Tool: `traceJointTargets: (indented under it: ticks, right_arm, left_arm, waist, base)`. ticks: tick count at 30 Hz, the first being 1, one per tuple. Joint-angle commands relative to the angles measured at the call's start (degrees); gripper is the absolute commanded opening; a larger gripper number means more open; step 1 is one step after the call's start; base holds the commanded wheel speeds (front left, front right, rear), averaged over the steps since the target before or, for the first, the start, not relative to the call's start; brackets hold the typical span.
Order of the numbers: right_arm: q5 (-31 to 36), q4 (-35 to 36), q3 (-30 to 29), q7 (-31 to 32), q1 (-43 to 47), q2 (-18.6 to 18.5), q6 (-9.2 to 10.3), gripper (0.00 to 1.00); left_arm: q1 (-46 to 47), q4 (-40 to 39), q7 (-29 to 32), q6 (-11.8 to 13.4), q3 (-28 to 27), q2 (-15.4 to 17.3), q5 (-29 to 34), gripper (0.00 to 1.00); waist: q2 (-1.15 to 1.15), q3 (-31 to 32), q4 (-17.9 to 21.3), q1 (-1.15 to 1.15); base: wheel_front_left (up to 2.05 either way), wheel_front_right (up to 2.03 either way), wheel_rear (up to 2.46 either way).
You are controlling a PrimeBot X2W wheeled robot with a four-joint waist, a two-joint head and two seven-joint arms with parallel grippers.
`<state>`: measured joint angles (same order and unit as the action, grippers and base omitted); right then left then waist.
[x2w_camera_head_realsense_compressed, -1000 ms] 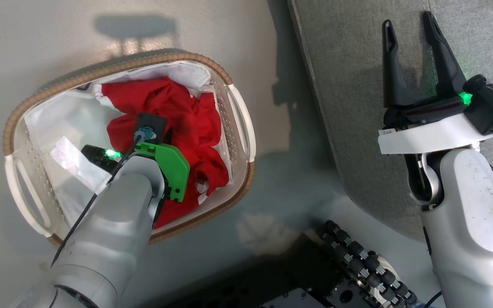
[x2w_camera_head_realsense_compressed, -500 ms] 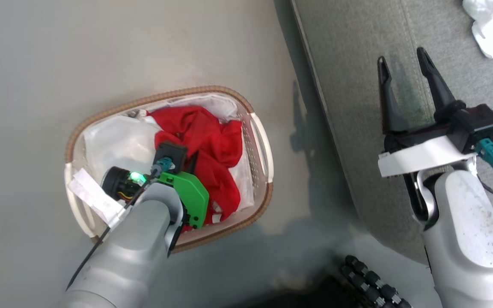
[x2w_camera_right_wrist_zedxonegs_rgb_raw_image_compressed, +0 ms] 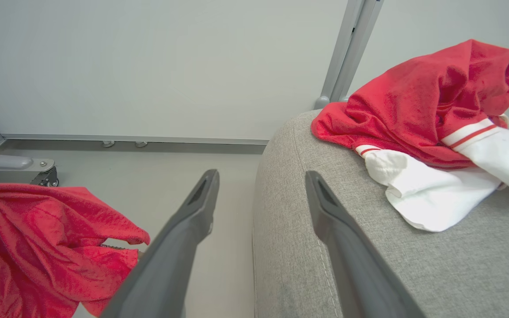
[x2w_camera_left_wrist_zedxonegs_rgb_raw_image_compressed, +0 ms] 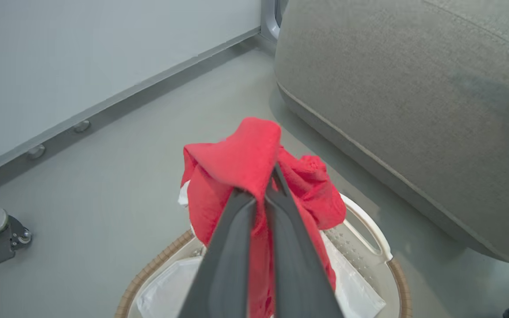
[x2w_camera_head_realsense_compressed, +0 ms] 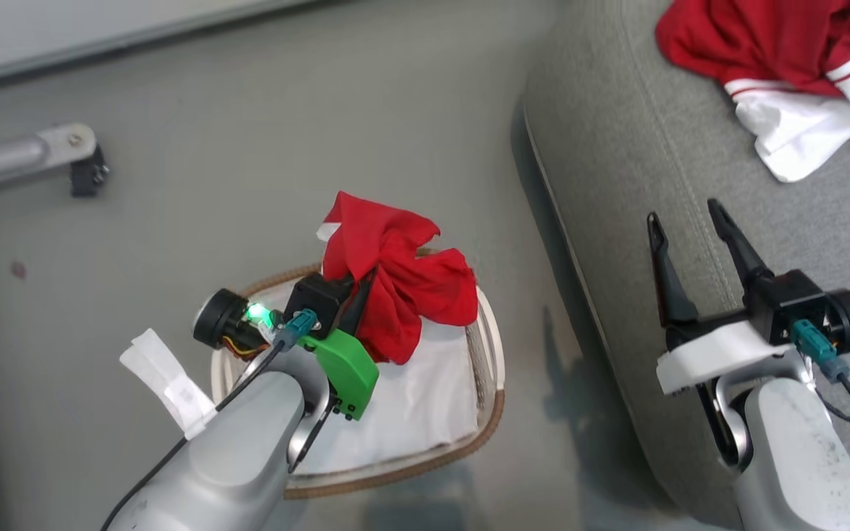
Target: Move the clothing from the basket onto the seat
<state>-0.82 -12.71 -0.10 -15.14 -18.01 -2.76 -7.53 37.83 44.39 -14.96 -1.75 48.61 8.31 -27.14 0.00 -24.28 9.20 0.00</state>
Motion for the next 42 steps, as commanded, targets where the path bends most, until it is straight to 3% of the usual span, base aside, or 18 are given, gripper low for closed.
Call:
traceJointTargets:
  ticks: [1,15,32,42]
  right_arm:
    - [0.5,-0.5,-0.2,0.0,1.8,-0.2,0.08,1.0]
    - [2.1,-2.2,0.9,0.0,7.7,-0.2,0.08,1.0]
    - [1.4,-5.2,7.5,0.0,5.7,-0.2,0.07,1.0]
    - [-0.9,-9.8,13.1,0.0,-0.6,-0.2,0.07,1.0]
  left_arm:
    - [-1.1,-1.7,-0.3,0.4,-0.6,1.0,1.6,0.0]
    - [3.9,-11.7,-0.3,-2.8,-2.4,5.2,8.9,0.0]
    - [14.7,-14.6,-0.3,-5.2,-0.7,2.0,10.3,0.0]
    - [15.1,-16.2,-0.3,-5.6,1.6,0.7,8.8,0.0]
  waist:
    - [0.0,10.1,-4.0,0.0]
    - [0.0,22.1,-6.1,0.0]
    - [0.0,26.4,-8.0,0.0]
    - [0.0,26.9,-9.4,0.0]
  base:
    - [0.0,0.0,0.0]
    - [0.0,0.0,0.0]
    - [0.0,0.0,0.0]
    - [0.0,0.0,0.0]
